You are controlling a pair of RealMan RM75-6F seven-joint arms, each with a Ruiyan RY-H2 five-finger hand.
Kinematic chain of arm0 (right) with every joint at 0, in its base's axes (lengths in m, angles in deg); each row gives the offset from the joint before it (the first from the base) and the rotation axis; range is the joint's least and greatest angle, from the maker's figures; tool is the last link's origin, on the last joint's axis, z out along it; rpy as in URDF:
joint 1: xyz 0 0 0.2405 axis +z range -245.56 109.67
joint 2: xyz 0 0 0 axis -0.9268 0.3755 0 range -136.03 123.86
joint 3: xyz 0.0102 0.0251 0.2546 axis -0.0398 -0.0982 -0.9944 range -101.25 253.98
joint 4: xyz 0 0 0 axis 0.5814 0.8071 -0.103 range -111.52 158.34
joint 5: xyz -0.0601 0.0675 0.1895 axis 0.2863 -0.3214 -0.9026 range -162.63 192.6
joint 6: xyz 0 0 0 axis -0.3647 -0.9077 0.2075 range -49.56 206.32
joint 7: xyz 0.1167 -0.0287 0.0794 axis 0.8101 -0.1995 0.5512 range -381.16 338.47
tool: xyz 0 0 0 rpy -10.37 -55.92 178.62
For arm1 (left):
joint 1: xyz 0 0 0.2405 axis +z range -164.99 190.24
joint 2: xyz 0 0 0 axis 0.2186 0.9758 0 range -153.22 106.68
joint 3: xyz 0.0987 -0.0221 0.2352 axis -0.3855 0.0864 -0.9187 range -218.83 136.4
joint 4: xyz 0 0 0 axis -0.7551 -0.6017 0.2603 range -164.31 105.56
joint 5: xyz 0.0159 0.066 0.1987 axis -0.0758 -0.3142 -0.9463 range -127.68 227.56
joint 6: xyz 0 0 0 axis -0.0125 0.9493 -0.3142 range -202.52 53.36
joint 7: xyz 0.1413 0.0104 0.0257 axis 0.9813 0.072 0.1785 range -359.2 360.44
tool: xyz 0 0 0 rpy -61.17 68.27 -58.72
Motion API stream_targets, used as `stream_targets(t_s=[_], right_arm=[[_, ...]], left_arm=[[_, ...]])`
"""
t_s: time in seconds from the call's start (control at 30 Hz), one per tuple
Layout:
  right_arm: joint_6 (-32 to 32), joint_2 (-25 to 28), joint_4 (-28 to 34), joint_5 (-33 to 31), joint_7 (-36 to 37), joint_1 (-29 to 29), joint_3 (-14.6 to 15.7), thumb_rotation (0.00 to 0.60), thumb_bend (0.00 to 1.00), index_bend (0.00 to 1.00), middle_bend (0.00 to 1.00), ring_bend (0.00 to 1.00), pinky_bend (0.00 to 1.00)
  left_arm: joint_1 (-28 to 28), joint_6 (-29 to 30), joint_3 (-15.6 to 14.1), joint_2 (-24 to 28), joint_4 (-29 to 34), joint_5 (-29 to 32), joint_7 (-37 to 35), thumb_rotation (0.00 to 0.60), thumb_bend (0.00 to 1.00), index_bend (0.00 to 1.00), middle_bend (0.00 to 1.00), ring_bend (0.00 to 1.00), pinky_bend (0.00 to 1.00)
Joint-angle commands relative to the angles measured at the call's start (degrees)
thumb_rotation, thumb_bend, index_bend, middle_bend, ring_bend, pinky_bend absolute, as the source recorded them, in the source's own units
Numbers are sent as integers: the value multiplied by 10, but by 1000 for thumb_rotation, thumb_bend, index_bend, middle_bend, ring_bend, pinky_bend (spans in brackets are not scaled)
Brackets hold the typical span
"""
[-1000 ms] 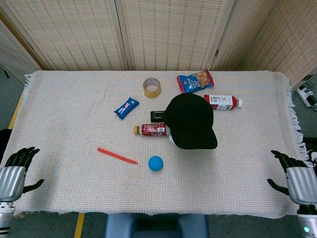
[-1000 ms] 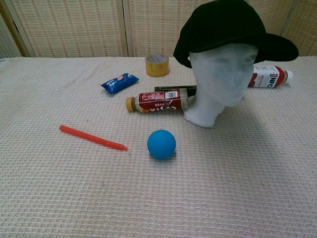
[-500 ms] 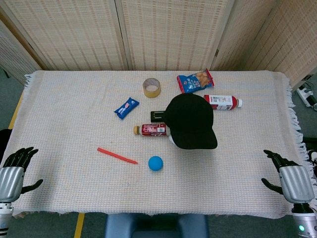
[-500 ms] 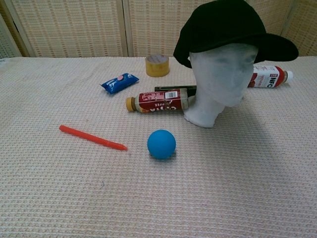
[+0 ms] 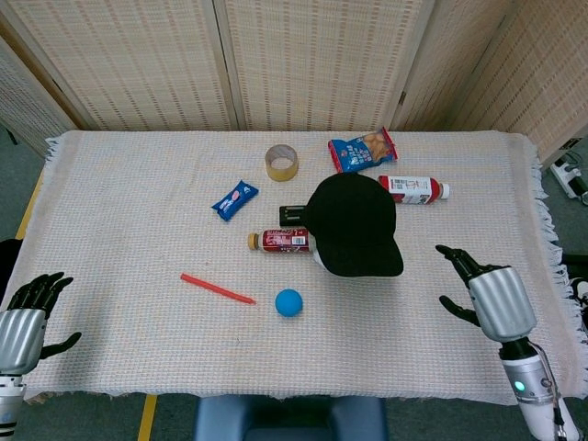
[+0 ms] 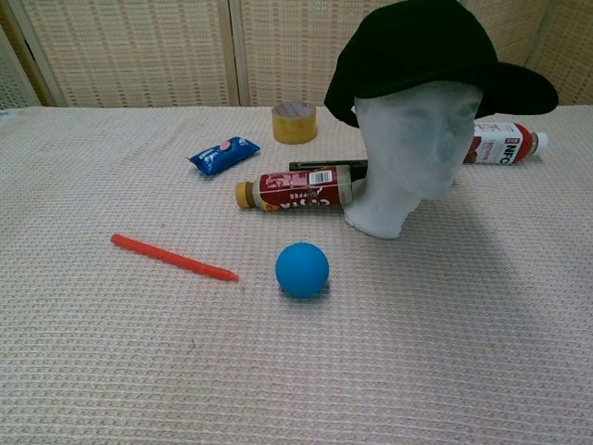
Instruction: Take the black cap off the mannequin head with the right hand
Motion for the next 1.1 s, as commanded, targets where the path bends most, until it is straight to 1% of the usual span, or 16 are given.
stream_targets(t_s=[0.03, 0.23, 0.5, 0.6, 0.77, 0.93, 1.1], right_arm=[[-25, -24, 9, -7, -22, 27, -16, 600, 57, 219, 358, 792, 879], [-51, -77, -7, -21, -39, 66, -31, 600, 68, 274, 364, 808, 890], [-40, -150, -54, -10, -24, 94, -34, 600, 141, 353, 430, 830, 903], [-25, -176, -77, -3, -16, 102, -40, 600, 170, 417, 468, 842, 924], [-1, -209, -111, 3, -2, 113, -50, 600, 246, 561, 552, 870, 964], [4, -224, -134, 4, 0, 125, -56, 600, 311, 681, 630, 898, 996], [14, -235, -154, 11, 6, 136, -59, 600, 416, 795, 708, 928, 1000]], left_arm=[[0, 0, 0, 0, -1, 1, -1, 600, 79, 214, 180, 139, 201], [0, -5, -1, 1, -3, 6, -4, 600, 78, 220, 181, 139, 201], [2, -9, -1, -1, -8, 11, -11, 600, 77, 229, 181, 139, 201], [2, -11, -2, -1, -11, 12, -16, 600, 78, 239, 181, 139, 201], [2, -15, -4, -1, -15, 14, -24, 600, 78, 264, 181, 139, 201], [3, -19, -5, -1, -18, 16, -29, 600, 78, 276, 181, 139, 201], [3, -22, -5, -1, -19, 19, -32, 600, 78, 284, 181, 139, 201]])
